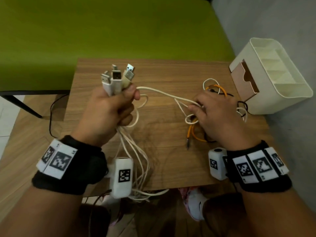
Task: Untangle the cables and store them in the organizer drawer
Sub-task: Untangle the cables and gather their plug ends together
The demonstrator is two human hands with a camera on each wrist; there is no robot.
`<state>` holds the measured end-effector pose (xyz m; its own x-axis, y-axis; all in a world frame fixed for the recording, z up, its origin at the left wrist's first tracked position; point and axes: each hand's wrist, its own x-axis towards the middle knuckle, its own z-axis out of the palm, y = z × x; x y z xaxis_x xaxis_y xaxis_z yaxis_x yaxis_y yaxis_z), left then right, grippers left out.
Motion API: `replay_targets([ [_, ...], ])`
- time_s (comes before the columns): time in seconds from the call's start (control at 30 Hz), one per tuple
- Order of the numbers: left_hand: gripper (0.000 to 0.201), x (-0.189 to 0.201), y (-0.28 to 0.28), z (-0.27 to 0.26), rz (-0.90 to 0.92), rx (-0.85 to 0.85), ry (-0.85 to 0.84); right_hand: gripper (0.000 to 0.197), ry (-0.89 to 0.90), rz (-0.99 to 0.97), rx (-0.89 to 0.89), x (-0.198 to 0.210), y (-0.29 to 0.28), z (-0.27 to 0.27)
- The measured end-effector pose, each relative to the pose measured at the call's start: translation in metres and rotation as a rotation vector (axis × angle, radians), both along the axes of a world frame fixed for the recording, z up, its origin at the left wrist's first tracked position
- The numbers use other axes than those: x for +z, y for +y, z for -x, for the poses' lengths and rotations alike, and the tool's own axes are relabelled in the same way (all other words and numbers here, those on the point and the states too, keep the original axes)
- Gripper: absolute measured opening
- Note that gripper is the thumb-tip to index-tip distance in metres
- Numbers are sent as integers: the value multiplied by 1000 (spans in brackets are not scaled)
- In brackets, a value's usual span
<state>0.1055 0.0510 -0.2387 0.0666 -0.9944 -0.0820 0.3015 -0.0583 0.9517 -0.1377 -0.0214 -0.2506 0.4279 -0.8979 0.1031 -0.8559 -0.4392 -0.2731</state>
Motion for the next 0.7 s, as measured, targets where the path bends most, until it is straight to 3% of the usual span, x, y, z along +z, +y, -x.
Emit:
replay_targets([
  [0.13, 21, -11, -2, 1, -135, 100, -323, 12, -246, -50, 68, 5, 4, -6],
  [0.23, 16, -20, -4, 2, -183, 77, -616, 18, -408, -47, 113, 5, 6, -8],
  [0.33, 23, -21, -4, 10, -158, 65, -810, 28, -280, 81, 191, -1, 4, -7],
  [0.47, 33, -14, -3, 31, -73, 96, -1040, 28, -82, 215, 258, -8, 15, -20],
  [0.57, 36, -14, -3, 43, 30, -22, -1084, 25, -105, 270, 289, -7, 20, -30],
  [0.7, 21, -17, -5, 34, 72, -64, -1017, 19, -193, 296, 292, -3, 21, -28],
])
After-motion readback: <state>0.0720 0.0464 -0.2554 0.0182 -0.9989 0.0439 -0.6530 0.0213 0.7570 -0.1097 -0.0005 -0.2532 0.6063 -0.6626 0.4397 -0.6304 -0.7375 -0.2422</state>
